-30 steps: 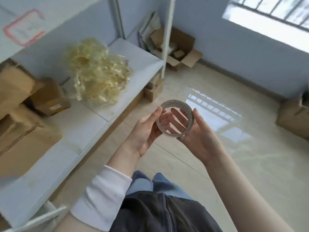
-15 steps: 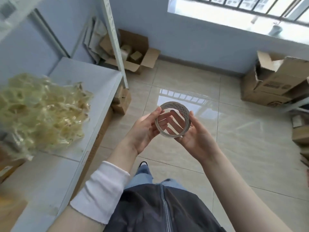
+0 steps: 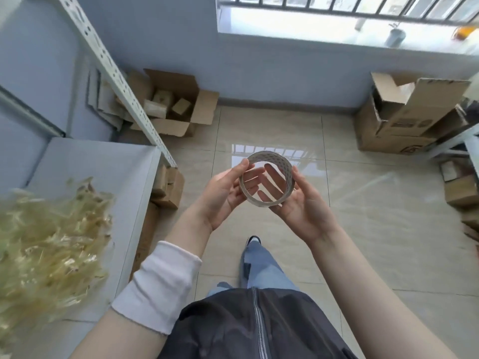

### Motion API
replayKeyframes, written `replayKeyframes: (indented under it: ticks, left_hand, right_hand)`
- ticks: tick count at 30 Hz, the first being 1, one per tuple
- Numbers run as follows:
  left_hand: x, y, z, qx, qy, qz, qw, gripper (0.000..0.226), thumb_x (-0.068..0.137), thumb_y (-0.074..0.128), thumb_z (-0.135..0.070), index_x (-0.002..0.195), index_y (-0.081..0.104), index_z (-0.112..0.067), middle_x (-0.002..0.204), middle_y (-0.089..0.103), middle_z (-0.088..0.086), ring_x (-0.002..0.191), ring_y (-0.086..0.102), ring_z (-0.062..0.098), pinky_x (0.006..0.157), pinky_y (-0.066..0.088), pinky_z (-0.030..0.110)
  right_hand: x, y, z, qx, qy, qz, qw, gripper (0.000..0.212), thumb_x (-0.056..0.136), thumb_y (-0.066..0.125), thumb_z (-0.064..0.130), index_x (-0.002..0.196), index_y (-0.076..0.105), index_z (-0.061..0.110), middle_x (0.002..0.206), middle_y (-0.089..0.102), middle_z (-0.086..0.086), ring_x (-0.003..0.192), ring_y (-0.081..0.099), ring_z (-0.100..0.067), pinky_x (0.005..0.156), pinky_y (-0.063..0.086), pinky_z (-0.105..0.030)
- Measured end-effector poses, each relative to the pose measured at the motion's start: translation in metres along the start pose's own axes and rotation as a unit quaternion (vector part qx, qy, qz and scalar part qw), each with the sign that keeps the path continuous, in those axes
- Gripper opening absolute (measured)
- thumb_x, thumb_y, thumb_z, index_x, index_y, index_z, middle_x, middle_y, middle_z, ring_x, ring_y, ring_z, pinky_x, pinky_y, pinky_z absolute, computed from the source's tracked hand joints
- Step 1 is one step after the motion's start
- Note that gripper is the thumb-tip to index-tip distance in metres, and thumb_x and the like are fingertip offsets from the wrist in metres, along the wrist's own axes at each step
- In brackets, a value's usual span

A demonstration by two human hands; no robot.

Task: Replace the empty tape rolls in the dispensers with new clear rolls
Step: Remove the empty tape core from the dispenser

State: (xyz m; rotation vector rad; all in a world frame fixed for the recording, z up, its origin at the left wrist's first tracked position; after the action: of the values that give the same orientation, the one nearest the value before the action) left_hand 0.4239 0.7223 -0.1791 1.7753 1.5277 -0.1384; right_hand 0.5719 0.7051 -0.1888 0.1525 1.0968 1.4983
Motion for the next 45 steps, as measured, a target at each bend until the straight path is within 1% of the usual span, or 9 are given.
replayKeyframes:
  ticks: [6,12,18,21,24,27,30,37,45]
  left_hand:
    - [0.061,0.025,-0.053,-0.002,0.021,0.001,1.0,0.04,0.094,0.046,-0.028,0.123,0.053,-0.001,0.114,0.065,0.011,0.108,0.06,0.022,0.084,0.054,0.025]
    - [0.109,0.026,-0.108,-0.007,0.051,-0.028,0.998,0.029,0.093,0.049,-0.028,0.109,0.059,-0.006,0.1,0.068,0.008,0.089,0.066,0.016,0.078,0.055,0.023]
    - [0.154,-0.002,-0.173,0.007,0.106,-0.052,0.993,0.037,0.093,0.049,-0.026,0.123,0.053,-0.005,0.107,0.066,0.007,0.084,0.069,0.009,0.08,0.055,0.025]
    - [0.172,-0.026,-0.207,0.008,0.134,-0.075,0.988,0.032,0.091,0.053,-0.019,0.121,0.051,-0.01,0.111,0.065,0.004,0.091,0.067,0.011,0.086,0.053,0.029]
    - [0.183,-0.046,-0.238,0.01,0.153,-0.097,0.983,0.024,0.09,0.054,-0.018,0.113,0.054,-0.014,0.108,0.067,0.002,0.096,0.065,0.014,0.093,0.049,0.035]
    - [0.187,-0.062,-0.273,0.005,0.184,-0.128,0.975,0.014,0.09,0.055,-0.018,0.104,0.058,-0.019,0.101,0.069,-0.002,0.094,0.067,0.014,0.093,0.05,0.035]
    - [0.181,-0.078,-0.307,-0.004,0.222,-0.168,0.961,0.016,0.09,0.054,-0.019,0.106,0.058,-0.018,0.111,0.068,0.004,0.102,0.068,0.019,0.096,0.05,0.037]
    - [0.137,-0.123,-0.371,-0.003,0.357,-0.288,0.889,0.028,0.073,0.062,-0.034,0.099,0.062,-0.024,0.106,0.071,-0.002,0.102,0.068,0.013,0.091,0.05,0.032]
    - [0.055,-0.168,-0.402,-0.02,0.487,-0.459,0.743,0.021,0.079,0.062,-0.024,0.099,0.066,-0.021,0.103,0.074,-0.004,0.102,0.068,0.015,0.085,0.054,0.025]
  right_hand:
    - [0.056,0.012,0.068,-0.028,-0.007,0.007,1.0,0.027,0.081,0.054,0.034,0.095,0.072,0.019,0.098,0.073,-0.002,0.089,0.069,-0.014,0.08,0.054,-0.029]
    - [0.124,0.039,0.119,-0.048,0.002,0.024,0.999,0.029,0.081,0.055,0.032,0.102,0.063,0.013,0.093,0.073,-0.004,0.086,0.069,-0.017,0.081,0.054,-0.031]
    - [0.199,0.086,0.145,-0.082,-0.006,0.03,0.996,0.027,0.09,0.049,0.031,0.086,0.073,0.02,0.092,0.073,-0.003,0.089,0.066,-0.019,0.09,0.048,-0.036]
    - [0.24,0.114,0.15,-0.095,0.005,0.027,0.995,0.028,0.09,0.049,0.033,0.103,0.064,0.014,0.112,0.063,-0.009,0.106,0.056,-0.026,0.1,0.036,-0.042]
    - [0.275,0.144,0.152,-0.139,0.006,0.029,0.99,0.037,0.088,0.051,0.037,0.114,0.06,0.012,0.123,0.059,-0.012,0.111,0.054,-0.027,0.092,0.038,-0.039]
    - [0.299,0.176,0.158,-0.162,0.006,0.037,0.986,0.045,0.085,0.052,0.038,0.121,0.057,0.011,0.127,0.059,-0.009,0.115,0.058,-0.025,0.098,0.043,-0.043]
    - [0.318,0.215,0.166,-0.19,-0.004,0.088,0.978,0.044,0.087,0.051,0.031,0.127,0.054,0.013,0.128,0.06,-0.007,0.118,0.059,-0.021,0.096,0.047,-0.043]
    - [0.351,0.325,0.159,-0.242,0.018,0.238,0.94,0.037,0.088,0.047,0.018,0.123,0.057,0.012,0.118,0.069,-0.004,0.108,0.065,-0.02,0.085,0.055,-0.042]
    - [0.363,0.438,0.103,-0.265,0.095,0.392,0.876,0.042,0.081,0.054,0.02,0.122,0.055,0.008,0.12,0.066,-0.012,0.109,0.064,-0.03,0.086,0.055,-0.044]
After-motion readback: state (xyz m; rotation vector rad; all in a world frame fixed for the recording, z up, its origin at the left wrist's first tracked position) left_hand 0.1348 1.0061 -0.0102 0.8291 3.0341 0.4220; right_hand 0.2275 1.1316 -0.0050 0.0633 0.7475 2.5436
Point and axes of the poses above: each hand's wrist, its own x-axis towards the middle knuckle, its own y-axis out of the palm, z = x × y, the point moved 2 cm from there along x, towards the middle knuckle
